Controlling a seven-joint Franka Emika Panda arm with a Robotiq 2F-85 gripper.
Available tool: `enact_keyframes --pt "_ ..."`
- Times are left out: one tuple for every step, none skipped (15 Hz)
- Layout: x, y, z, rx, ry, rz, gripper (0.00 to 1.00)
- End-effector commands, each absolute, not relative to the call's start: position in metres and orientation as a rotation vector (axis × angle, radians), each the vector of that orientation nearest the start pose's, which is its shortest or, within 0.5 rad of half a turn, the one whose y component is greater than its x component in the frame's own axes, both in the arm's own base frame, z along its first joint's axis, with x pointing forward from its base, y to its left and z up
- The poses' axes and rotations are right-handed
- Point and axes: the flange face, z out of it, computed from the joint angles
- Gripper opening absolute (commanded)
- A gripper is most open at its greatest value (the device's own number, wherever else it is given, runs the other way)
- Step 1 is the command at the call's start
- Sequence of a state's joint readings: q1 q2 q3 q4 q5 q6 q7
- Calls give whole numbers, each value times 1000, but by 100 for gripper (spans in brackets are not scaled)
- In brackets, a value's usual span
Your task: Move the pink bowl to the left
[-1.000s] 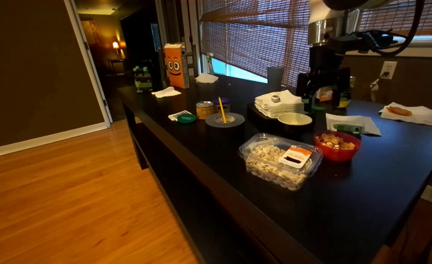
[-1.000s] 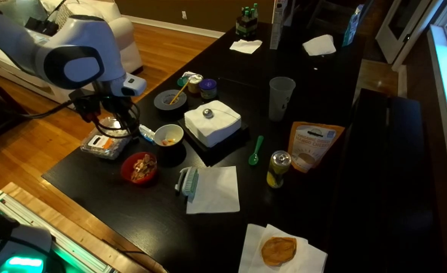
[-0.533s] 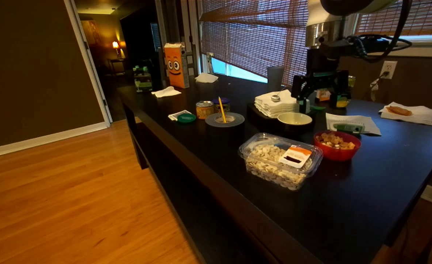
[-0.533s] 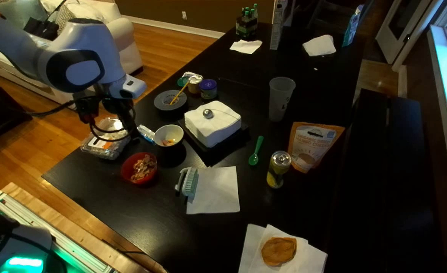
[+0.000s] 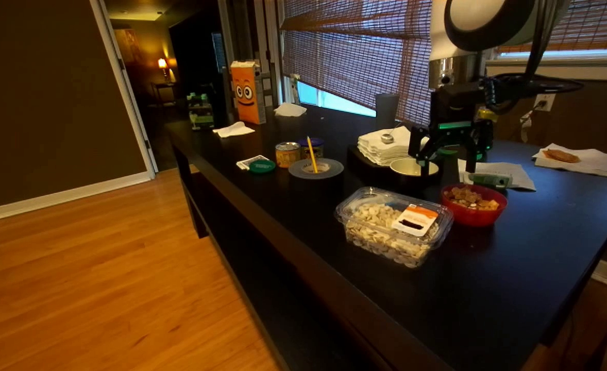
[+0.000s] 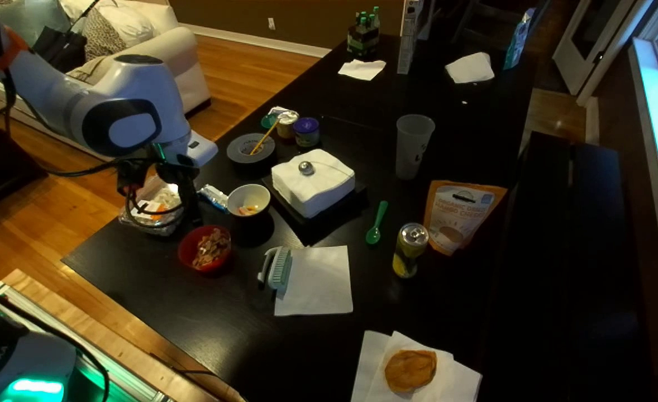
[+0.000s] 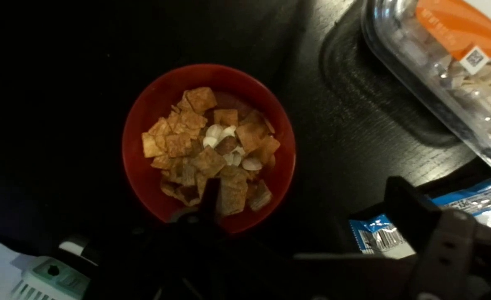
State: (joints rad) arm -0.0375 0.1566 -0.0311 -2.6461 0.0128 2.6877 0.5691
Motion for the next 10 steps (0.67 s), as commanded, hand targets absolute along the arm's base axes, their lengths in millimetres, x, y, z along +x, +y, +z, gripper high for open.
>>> enact_keyframes --pt "407 -21 160 -2972 1081 194 81" --pt "407 -19 156 -2972 1088 199 69" --pt "406 -18 152 -2970 1094 205 60" --pt "406 -17 149 -2968 1098 209 53" --pt "406 -16 146 -2965 1102 207 50" --pt "406 -16 144 -2963 1102 201 48" --pt "406 -16 142 -2961 1106 196 49" --pt "406 -16 140 -2959 1111 189 47" --pt "406 -16 140 -2958 1114 176 49" --pt "406 -16 139 -2957 1114 166 45"
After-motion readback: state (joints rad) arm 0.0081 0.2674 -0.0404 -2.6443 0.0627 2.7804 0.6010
